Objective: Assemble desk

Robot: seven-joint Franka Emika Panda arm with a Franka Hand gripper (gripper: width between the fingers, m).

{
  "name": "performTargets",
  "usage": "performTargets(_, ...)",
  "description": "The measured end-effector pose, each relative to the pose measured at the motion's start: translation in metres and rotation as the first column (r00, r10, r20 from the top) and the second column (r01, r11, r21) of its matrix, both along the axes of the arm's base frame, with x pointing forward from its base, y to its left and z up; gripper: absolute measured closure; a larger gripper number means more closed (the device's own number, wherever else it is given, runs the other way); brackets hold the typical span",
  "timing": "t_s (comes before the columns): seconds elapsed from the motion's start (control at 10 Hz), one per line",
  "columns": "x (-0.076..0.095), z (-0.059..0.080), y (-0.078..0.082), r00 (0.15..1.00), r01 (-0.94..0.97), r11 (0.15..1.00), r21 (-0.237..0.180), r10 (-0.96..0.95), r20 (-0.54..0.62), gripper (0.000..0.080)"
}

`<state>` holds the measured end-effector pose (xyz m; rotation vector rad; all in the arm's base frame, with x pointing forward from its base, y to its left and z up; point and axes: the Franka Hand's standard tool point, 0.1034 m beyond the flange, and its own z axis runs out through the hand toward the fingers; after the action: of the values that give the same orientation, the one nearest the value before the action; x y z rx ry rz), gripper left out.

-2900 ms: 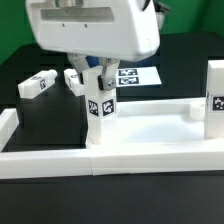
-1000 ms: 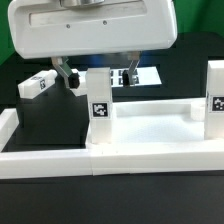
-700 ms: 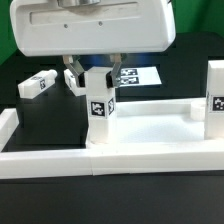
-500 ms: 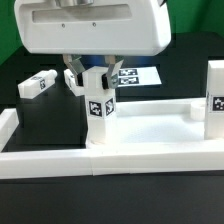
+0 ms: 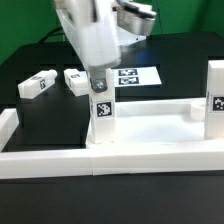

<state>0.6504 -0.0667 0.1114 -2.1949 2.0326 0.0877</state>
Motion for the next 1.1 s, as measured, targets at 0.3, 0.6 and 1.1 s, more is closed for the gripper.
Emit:
performTargets(0.3,0.0001,-0.0006,0.0014,0.99,0.137,0.991,0.005,-0.137,-0.02,0.0506)
performTargets(0.6,0.0013,-0.0008,-0.0011,0.915,0.402,0.915,0.024,-0.401,-0.052,0.0506)
performTargets(1.1,0.0008,-0.0003,-0.0004,0.899,0.437,0.9,0.011,-0.436,-0.05,0.0498)
